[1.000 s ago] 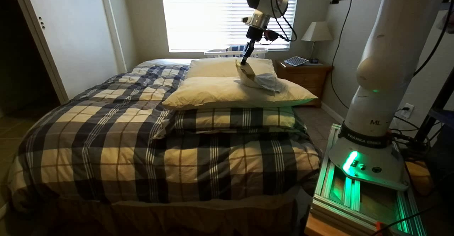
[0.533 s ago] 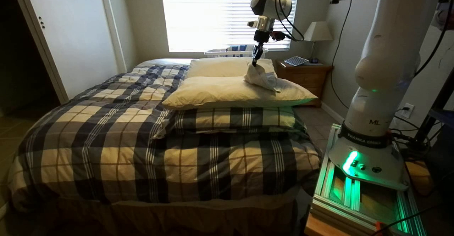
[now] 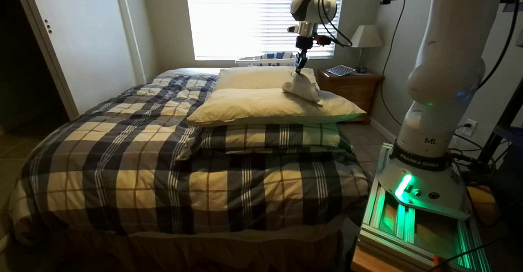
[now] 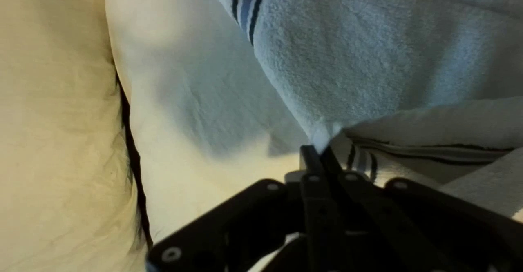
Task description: Fold the white towel twice
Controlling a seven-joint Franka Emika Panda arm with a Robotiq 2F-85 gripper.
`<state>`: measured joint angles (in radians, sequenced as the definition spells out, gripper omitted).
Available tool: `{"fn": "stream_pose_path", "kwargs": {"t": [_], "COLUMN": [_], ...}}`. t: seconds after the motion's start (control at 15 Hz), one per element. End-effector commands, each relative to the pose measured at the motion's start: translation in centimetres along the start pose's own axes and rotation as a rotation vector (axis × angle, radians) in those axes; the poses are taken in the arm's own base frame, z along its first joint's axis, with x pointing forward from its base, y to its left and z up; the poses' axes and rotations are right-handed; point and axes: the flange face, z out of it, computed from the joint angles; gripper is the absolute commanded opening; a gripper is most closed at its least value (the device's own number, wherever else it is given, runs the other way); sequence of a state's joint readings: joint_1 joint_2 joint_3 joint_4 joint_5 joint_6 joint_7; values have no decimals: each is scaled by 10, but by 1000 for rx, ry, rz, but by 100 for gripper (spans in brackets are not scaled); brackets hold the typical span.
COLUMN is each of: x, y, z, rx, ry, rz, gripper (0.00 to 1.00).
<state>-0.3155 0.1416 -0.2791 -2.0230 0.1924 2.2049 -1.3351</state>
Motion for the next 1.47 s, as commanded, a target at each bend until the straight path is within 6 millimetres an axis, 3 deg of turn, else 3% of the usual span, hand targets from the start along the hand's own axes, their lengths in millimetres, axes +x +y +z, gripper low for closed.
{"fn": "stream_pose_path", "kwargs": {"t": [0.0, 0.27, 1.4], "x": [0, 0, -71], "y": [0, 0, 20], "z": [0, 0, 20], "rx": [1, 1, -111], "ry": [-1, -1, -48], "rz": [0, 0, -18], "gripper": [3, 1, 1]}}
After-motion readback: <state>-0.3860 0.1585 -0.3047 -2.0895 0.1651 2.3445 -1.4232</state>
